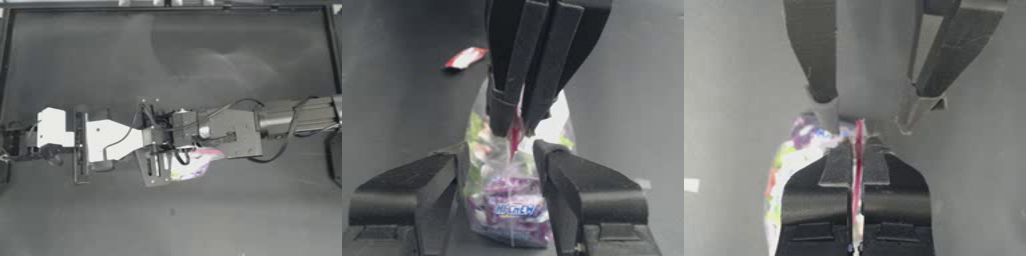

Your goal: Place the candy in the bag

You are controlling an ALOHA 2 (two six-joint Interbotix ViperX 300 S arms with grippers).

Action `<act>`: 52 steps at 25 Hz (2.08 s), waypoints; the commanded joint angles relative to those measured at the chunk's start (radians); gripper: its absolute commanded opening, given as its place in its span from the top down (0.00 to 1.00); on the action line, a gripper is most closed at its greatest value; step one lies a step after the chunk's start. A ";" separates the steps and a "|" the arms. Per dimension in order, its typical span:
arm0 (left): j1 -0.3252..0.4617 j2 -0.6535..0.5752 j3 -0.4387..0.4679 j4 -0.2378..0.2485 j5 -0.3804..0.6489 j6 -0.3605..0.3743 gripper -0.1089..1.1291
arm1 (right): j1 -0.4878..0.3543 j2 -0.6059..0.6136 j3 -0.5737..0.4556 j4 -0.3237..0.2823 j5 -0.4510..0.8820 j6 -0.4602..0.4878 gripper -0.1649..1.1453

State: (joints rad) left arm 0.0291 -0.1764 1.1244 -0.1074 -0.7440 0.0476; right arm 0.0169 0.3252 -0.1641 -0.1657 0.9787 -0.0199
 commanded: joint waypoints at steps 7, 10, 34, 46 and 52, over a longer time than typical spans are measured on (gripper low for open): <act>0.000 -0.012 -0.018 -0.003 -0.012 -0.003 0.26 | 0.000 -0.057 -0.011 -0.008 -0.005 0.002 0.83; 0.000 -0.012 -0.018 -0.003 -0.018 -0.003 0.29 | 0.000 -0.057 -0.011 -0.009 -0.005 0.003 0.83; 0.000 0.006 -0.018 -0.003 -0.037 -0.006 0.35 | 0.000 -0.057 -0.011 -0.006 -0.011 0.003 0.83; 0.000 0.012 -0.020 -0.003 -0.040 -0.009 0.47 | 0.002 -0.054 -0.011 -0.005 -0.012 0.003 0.83; 0.000 0.018 -0.038 -0.003 -0.035 -0.009 0.44 | 0.002 -0.054 -0.011 -0.003 -0.012 0.003 0.83</act>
State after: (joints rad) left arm 0.0276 -0.1519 1.1152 -0.1104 -0.7762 0.0383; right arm 0.0169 0.3267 -0.1626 -0.1703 0.9710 -0.0184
